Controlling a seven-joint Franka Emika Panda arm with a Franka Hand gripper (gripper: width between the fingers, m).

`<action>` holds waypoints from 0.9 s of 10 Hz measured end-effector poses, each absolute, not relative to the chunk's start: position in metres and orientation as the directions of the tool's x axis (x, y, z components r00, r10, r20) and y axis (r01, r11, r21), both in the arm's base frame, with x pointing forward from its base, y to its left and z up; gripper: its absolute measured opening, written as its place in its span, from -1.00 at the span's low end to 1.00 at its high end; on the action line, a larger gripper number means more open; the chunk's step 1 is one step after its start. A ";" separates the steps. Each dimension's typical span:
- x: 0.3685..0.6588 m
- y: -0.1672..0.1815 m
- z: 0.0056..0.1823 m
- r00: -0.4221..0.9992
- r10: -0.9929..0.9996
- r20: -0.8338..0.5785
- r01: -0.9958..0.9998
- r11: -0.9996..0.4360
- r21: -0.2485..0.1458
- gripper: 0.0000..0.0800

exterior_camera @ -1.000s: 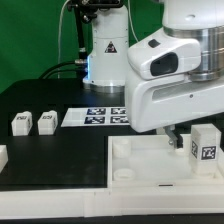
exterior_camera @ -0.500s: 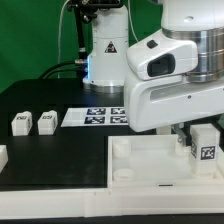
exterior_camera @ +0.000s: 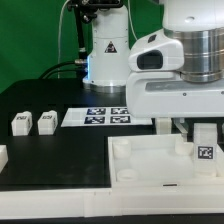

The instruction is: Assemble one leg

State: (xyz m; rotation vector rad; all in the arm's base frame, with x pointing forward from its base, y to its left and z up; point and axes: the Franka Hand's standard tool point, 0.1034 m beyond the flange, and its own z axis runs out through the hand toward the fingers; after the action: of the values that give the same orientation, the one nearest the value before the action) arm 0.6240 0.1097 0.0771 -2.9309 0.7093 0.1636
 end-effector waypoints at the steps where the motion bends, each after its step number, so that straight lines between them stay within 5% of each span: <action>1: 0.625 0.112 0.077 0.788 -0.602 -0.134 -0.614 -0.784 -0.089 -0.27; 3: 0.625 0.115 0.077 0.614 -0.774 -0.153 -0.788 -0.612 -0.064 -0.27; 6: 0.627 0.115 0.076 0.148 -0.958 -0.248 -0.989 -0.149 -0.012 -0.27; 8: 0.627 0.115 0.076 0.075 -0.965 -0.252 -0.997 -0.078 0.000 -0.27; 9: 0.627 0.116 0.076 0.083 -0.964 -0.252 -0.996 -0.086 -0.002 -0.04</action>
Offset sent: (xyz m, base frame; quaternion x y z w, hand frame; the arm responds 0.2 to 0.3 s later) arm -0.0083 0.0063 -0.0068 0.0377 -0.0302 0.4577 0.8878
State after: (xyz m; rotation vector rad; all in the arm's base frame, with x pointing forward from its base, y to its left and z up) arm 0.6273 0.1158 0.0757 -2.1775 1.9976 0.2777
